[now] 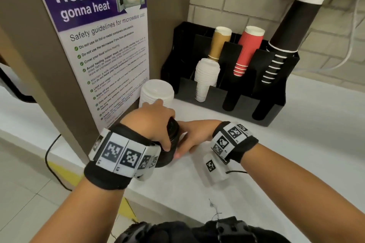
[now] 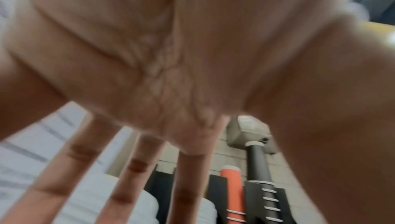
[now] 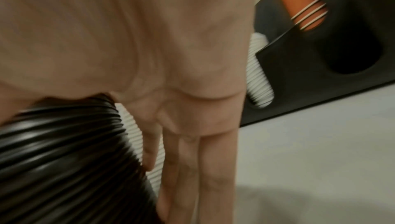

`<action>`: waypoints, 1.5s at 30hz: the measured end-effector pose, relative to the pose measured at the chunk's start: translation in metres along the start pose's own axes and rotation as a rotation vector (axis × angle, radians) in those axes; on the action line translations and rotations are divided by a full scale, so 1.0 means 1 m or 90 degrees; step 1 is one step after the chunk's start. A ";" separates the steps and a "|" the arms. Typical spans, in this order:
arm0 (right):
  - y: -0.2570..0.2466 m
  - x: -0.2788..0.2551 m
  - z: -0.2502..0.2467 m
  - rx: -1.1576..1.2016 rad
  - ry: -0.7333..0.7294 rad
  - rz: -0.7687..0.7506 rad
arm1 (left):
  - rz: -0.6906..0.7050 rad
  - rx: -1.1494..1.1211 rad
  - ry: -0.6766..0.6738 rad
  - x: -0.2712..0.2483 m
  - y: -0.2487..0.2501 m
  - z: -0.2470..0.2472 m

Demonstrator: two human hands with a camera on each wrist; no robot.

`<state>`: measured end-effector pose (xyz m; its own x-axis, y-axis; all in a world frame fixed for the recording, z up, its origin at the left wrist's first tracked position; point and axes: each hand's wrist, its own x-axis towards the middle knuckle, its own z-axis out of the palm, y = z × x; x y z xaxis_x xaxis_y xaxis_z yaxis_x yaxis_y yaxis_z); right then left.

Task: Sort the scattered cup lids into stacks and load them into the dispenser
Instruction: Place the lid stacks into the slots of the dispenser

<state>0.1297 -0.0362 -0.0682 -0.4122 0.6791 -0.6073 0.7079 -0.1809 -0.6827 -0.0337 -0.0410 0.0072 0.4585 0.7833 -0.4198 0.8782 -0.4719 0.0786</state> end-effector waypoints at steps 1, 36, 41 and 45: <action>0.006 -0.006 -0.005 0.021 -0.002 0.005 | 0.035 -0.004 0.003 0.004 0.008 0.001; -0.018 -0.024 -0.077 -0.295 0.358 -0.055 | 0.275 -0.691 0.466 0.051 -0.006 -0.017; -0.027 -0.017 -0.078 -0.357 0.341 -0.016 | 0.269 -0.744 0.461 0.049 -0.005 -0.006; -0.029 -0.013 -0.077 -0.345 0.348 -0.033 | 0.277 -0.777 0.468 0.046 -0.007 -0.005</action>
<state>0.1589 0.0149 -0.0095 -0.2106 0.9575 -0.1972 0.9356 0.1390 -0.3245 -0.0181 0.0007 -0.0086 0.3463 0.8730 0.3434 0.0571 -0.3850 0.9211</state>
